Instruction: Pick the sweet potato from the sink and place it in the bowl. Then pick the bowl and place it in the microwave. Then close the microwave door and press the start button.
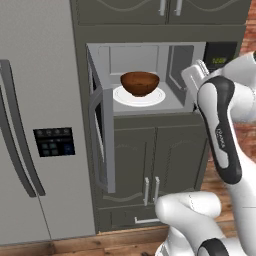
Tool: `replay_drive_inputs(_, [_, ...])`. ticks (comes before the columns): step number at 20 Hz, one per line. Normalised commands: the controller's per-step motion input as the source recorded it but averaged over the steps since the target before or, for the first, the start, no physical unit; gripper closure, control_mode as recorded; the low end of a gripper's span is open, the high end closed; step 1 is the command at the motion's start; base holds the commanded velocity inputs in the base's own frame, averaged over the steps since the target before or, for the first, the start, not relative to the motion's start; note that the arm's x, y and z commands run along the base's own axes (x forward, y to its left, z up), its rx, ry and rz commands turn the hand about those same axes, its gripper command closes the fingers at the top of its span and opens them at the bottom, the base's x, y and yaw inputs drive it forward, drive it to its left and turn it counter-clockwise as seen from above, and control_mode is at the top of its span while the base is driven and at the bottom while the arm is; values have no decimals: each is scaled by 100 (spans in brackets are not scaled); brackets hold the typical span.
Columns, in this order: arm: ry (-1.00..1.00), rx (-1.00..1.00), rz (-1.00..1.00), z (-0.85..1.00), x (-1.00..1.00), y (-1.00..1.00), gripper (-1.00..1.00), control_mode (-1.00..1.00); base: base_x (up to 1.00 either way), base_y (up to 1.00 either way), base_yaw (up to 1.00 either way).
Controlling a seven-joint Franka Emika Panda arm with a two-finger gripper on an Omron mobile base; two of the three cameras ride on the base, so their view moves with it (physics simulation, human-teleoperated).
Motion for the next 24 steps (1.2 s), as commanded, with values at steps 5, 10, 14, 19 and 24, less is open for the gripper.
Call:
replay_drive_inputs(5, [-2,0,2,30,-100,0,-100,-100,0,0,0])
replay_drive_inputs(10, [-15,1,13,18,-85,1,-100,-100,0,0,0])
replay_drive_inputs(14, [-12,0,15,2,-70,9,-100,-100,0,0,0])
replay_drive_inputs(19, [-12,0,11,14,-67,5,-100,-100,0,0,0])
replay_drive_inputs(24, [-8,0,9,38,-71,24,-100,-100,0,0,0])
